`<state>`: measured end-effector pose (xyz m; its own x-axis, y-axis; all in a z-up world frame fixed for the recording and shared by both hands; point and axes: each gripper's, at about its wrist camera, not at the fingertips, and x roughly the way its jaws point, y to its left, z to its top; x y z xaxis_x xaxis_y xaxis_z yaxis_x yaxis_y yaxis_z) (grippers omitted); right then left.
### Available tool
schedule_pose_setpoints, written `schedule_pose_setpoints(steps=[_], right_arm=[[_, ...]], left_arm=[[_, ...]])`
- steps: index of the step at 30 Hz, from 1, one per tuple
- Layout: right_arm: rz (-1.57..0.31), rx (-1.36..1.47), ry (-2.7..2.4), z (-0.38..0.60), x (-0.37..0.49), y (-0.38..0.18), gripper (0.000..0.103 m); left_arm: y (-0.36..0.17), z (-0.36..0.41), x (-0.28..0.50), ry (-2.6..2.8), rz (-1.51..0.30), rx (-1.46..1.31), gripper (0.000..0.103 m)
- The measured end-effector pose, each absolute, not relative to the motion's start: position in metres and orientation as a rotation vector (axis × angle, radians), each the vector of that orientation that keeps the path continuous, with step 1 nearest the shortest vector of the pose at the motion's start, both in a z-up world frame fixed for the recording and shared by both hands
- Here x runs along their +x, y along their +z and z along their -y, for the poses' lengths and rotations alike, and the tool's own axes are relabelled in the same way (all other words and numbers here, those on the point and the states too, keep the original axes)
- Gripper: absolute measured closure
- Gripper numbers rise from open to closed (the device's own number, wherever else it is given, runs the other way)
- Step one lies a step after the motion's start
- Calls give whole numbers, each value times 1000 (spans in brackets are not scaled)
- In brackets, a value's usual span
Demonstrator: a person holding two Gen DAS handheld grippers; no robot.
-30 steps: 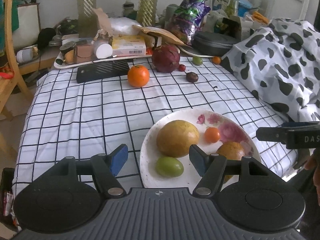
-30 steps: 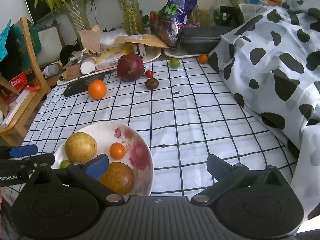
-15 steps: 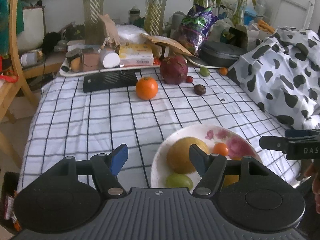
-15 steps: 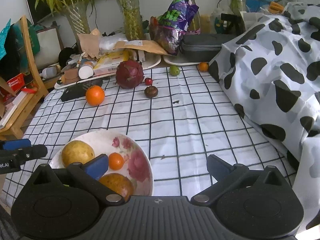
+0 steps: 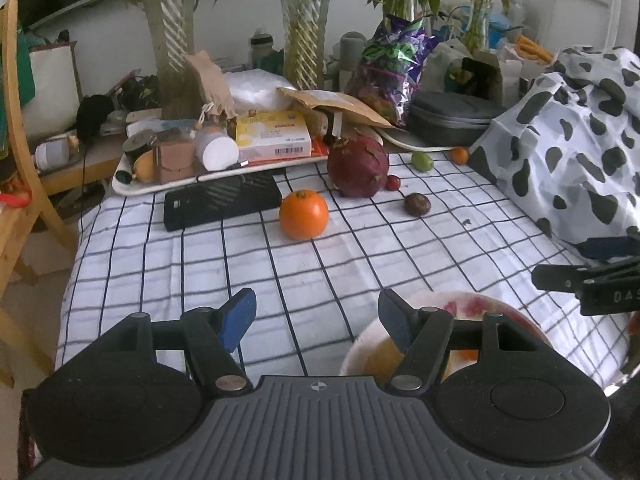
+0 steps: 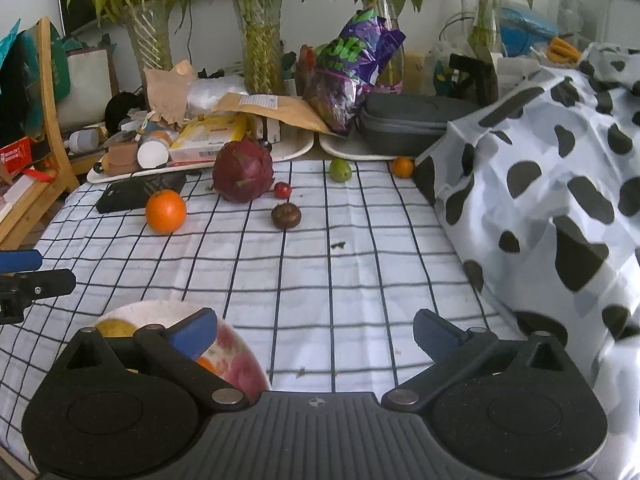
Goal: Organize fruits
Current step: 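Raise both open grippers away from the plate toward the orange, then lower the left gripper onto the orange and close on it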
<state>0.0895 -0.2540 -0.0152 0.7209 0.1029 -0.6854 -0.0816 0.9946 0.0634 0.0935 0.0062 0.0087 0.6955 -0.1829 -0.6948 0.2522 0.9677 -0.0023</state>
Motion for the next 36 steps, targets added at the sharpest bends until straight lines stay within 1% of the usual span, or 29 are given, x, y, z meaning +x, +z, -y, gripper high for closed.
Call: schedule_pose_setpoints(steps=[17, 31, 36], right_arm=[[-752, -83, 118, 239, 149, -23, 0], [-786, -81, 125, 236, 197, -33, 0], [-798, -103, 130, 235, 212, -37, 0]], left_arm=[[0, 1, 152, -275, -751, 154, 37], [-24, -7, 205, -360, -802, 62, 38], [-36, -1, 222, -351, -815, 108, 38]])
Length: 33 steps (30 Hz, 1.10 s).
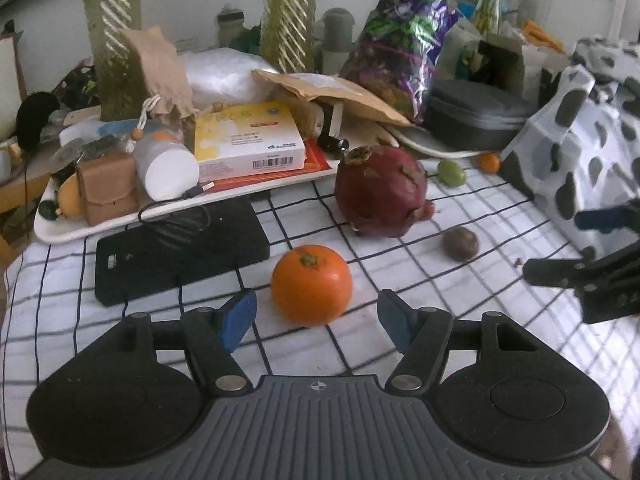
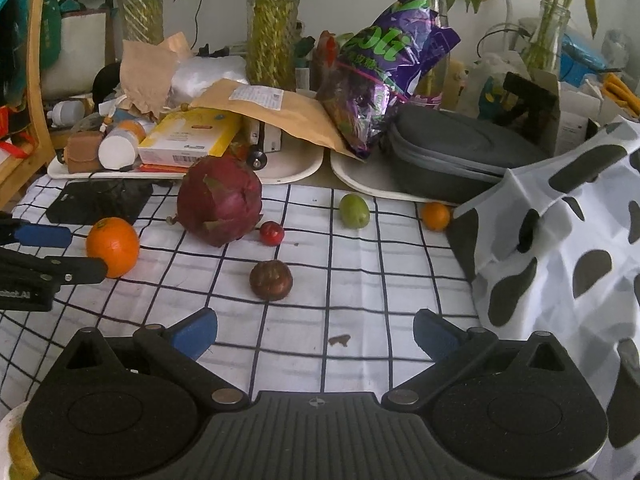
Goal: Organize fruits
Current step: 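Lower the left gripper onto the orange and close on it, then lift the orange with the left gripper while the right gripper grasps the dark passion fruit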
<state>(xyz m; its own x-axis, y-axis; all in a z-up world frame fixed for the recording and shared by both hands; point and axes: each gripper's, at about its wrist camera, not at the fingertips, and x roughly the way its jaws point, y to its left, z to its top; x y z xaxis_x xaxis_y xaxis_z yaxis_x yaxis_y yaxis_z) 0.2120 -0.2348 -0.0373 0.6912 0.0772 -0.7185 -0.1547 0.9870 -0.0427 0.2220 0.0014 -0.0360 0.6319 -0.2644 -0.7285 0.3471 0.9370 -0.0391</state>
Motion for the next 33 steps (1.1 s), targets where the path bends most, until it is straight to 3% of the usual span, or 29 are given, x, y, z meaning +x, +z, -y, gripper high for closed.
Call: schedule_pose_setpoints(steps=[10, 15, 20, 27, 29, 31, 33], right_arm=[[-830, -131, 162, 234, 238, -53, 0], [-853, -108, 198, 234, 251, -64, 0], [-841, -97, 234, 231, 260, -71, 0], [-814, -121, 293, 217, 268, -78, 25], [-811, -126, 310, 214, 270, -81, 45], [-812, -108, 309, 214, 270, -82, 52], [-813, -104, 307, 214, 269, -81, 71]], left_arm=[[-52, 3, 246, -378, -815, 130, 39], [-59, 5, 253, -396, -831, 122, 52], [-58, 6, 255, -388, -848, 113, 53], [-53, -2, 254, -380, -842, 98, 53], [-52, -5, 253, -379, -840, 95, 53], [-50, -6, 253, -378, -839, 92, 53], [-49, -7, 253, -374, -837, 90, 53]])
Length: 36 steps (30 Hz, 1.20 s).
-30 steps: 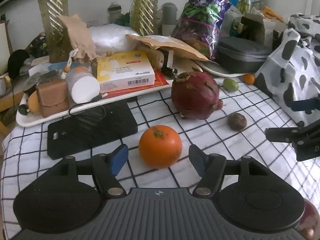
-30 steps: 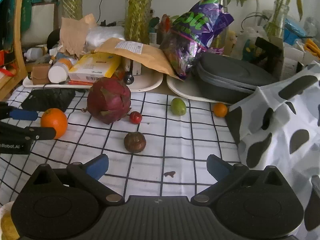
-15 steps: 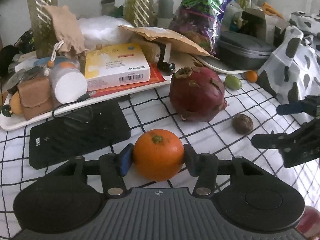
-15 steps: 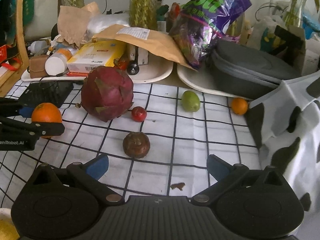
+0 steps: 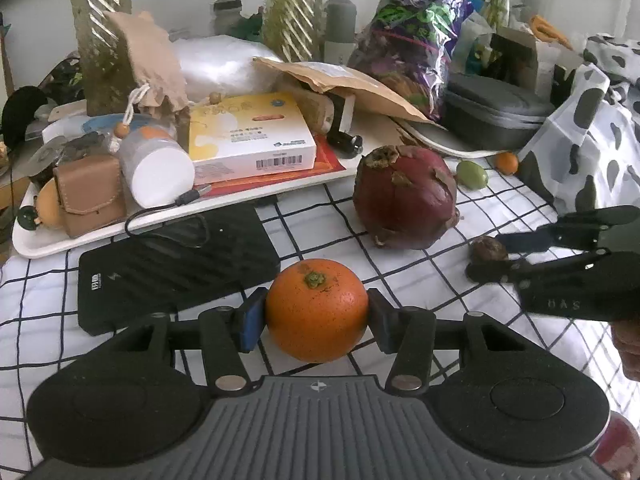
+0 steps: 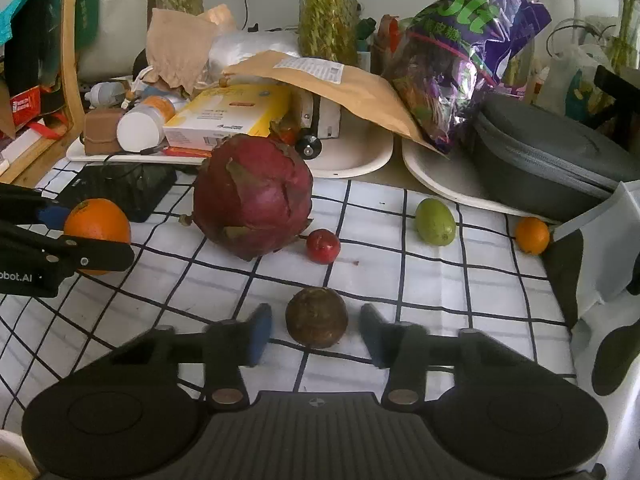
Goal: Organize fruits
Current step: 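Lift the orange with the left gripper while the right gripper grasps the dark passion fruit, then carry the orange and passion fruit to the plate and release both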
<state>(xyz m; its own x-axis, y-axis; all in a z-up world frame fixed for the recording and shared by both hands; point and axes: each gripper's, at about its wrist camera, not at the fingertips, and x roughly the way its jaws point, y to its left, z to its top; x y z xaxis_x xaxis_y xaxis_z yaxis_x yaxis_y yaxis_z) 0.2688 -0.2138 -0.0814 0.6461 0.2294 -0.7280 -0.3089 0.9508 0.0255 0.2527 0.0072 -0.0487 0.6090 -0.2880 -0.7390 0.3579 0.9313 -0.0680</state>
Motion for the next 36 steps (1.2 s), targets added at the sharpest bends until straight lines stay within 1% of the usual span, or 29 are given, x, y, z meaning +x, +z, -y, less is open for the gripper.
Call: schedule_pose_setpoints(steps=[4, 10, 16, 26, 36], right_arm=[[-822, -84, 311, 217, 267, -79, 72], [-781, -133, 341, 215, 254, -63, 72], [-761, -115, 356, 218, 237, -50, 72], [-721, -79, 401, 224, 194, -26, 72], [-723, -59, 449, 227, 144, -15, 72]], left_arm=[[-42, -7, 251, -374, -827, 77, 53], [-32, -2, 242, -376, -823, 95, 53], [-21, -2, 223, -384, -816, 92, 53], [-8, 2, 184, -412, -809, 100, 53], [5, 3, 144, -432, -794, 85, 53]])
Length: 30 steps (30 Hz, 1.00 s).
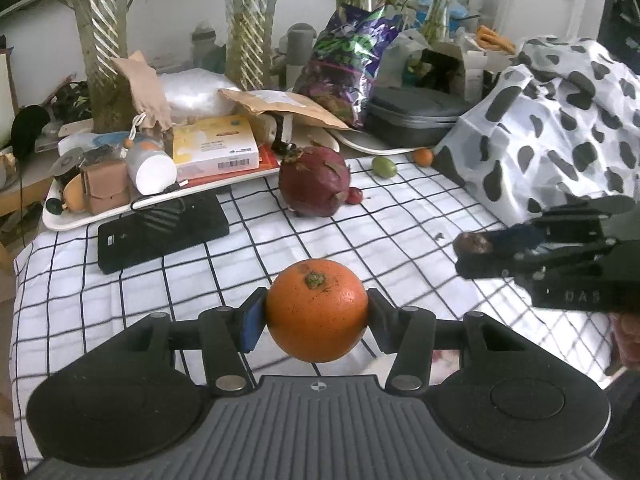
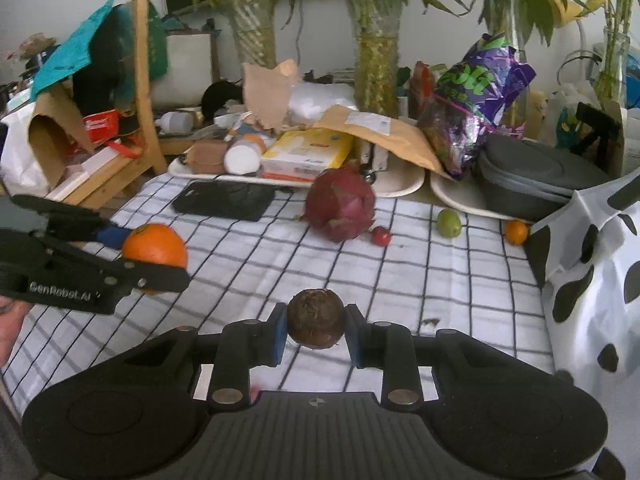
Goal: Organize fruits
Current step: 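Carry the orange and passion fruit to the plate and release both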
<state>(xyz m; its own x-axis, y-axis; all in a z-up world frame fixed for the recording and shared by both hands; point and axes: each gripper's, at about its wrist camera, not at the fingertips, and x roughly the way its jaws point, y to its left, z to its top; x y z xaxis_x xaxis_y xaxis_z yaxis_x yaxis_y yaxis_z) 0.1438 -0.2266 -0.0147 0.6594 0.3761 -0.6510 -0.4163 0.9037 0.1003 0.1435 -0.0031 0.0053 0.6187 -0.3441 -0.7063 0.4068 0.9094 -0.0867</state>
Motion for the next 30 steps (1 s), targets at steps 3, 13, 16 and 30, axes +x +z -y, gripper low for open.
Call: schedule_pose_setpoints(steps=[3, 13, 16, 30], right_arm=[[-732, -63, 475, 223, 129, -14, 72], [-807, -83, 522, 209, 96, -21, 72], [-821, -77, 536, 207, 89, -23, 71], [-786, -92, 506, 206, 63, -17, 6]], left_arm=[[9, 2, 131, -432, -789, 72, 53], [12, 0, 98, -425, -797, 45, 53], [13, 0, 91, -427, -799, 42, 53], [11, 0, 57, -436, -815, 34, 53]])
